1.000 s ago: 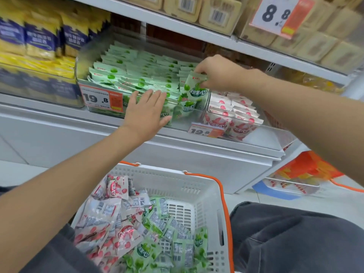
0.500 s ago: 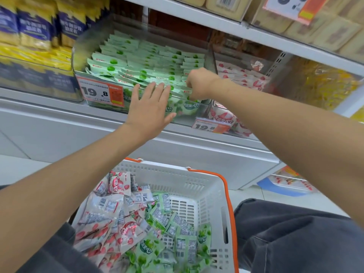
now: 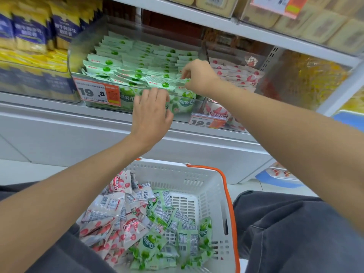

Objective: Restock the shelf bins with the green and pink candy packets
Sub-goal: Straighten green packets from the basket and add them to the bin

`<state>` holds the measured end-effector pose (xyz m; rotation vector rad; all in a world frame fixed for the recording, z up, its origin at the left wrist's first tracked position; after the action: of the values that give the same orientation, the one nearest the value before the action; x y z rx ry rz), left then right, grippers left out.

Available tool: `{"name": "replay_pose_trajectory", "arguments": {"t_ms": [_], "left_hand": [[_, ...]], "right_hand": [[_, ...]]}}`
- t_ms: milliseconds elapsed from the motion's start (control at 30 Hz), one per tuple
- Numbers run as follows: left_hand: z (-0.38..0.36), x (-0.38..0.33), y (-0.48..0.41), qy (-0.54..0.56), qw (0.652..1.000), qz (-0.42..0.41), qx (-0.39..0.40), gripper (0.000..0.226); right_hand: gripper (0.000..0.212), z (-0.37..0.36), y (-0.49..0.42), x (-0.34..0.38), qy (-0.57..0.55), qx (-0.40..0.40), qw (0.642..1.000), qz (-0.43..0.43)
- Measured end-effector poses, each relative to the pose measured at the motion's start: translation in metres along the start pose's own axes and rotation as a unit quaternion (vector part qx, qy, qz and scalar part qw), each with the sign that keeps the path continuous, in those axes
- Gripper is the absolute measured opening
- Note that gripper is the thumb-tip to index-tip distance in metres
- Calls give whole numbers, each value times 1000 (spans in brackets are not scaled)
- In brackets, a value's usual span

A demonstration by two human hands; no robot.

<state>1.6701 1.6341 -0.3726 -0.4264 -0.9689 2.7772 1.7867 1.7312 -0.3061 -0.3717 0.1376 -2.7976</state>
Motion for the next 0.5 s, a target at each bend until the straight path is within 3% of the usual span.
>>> {"name": "replay_pose_trajectory", "arguments": {"t_ms": [133, 233, 300, 367, 433, 500], "left_hand": [[-36, 2, 29, 126, 973, 90, 172, 11], [-70, 7, 65, 138, 926, 140, 324, 8], [-89, 8, 93, 118, 893, 139, 410, 5], [-103, 6, 121, 97, 869, 122, 470, 5], [-113, 0, 149, 81, 843, 95, 524, 10], [-123, -5, 175, 61, 816, 73, 570, 16]], "right_hand": [[18, 0, 45, 3, -50, -119, 990, 53], [16, -42, 86, -6, -111, -99, 987, 54], [19, -95, 114, -24, -144, -25, 989, 0], [22, -160, 149, -41, -190, 105, 974, -68], [19, -226, 194, -55, -239, 224, 935, -138], [15, -288, 244, -75, -288, 291, 877, -250]]}}
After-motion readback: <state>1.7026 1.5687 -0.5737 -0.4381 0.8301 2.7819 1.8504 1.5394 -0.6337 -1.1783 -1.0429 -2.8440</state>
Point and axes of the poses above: each hand's wrist, its own y-axis away from the middle knuckle, its own z-axis out of the back of the hand, x = y × z, the point moved 7 cm from there along -y, towards the middle knuckle, and after that the axes turned 7 degrees about -y, right-handed, at the moved point
